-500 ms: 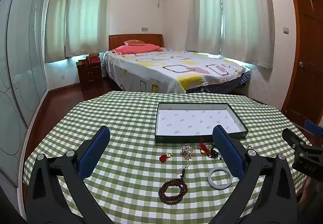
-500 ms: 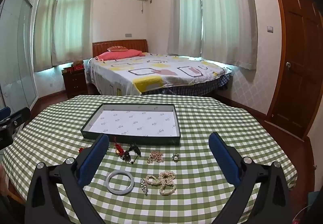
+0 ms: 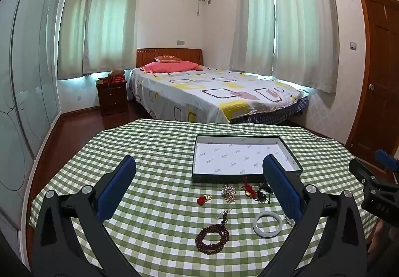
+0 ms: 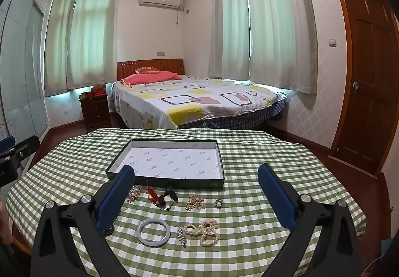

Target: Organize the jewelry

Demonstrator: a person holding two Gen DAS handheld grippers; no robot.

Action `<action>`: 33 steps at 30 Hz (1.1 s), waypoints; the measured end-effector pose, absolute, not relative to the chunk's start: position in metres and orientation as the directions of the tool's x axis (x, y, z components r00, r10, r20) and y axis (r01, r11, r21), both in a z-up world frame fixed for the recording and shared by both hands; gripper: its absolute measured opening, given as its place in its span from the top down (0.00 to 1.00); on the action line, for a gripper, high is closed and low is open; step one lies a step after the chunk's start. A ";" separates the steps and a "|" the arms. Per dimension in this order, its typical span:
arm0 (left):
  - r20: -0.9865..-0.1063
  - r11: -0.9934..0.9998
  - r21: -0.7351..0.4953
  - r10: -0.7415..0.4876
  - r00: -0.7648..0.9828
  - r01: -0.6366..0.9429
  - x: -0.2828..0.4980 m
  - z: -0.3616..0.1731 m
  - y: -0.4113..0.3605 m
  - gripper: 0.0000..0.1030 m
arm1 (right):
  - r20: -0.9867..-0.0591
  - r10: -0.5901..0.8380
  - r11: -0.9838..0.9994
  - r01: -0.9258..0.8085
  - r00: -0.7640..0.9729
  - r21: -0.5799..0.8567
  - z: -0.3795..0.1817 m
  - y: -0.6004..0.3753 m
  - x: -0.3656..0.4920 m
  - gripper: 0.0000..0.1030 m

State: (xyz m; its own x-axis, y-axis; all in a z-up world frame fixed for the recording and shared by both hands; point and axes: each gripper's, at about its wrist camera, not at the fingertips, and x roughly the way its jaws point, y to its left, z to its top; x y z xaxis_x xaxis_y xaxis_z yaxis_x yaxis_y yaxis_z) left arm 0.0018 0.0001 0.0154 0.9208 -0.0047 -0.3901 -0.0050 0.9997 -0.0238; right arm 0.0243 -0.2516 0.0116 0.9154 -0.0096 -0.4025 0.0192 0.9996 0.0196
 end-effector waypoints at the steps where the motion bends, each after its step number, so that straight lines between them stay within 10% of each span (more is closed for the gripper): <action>1: -0.379 1.000 -0.027 -0.003 0.925 -0.008 -0.007 0.021 0.002 0.04 | -0.398 -0.010 1.000 0.019 0.917 0.019 0.013 -0.251 0.025 0.06; 33: -0.375 0.999 -0.037 0.008 0.927 -0.024 -0.017 0.017 0.007 0.04 | -0.364 0.003 1.000 0.005 0.931 0.023 0.003 -0.253 0.026 0.06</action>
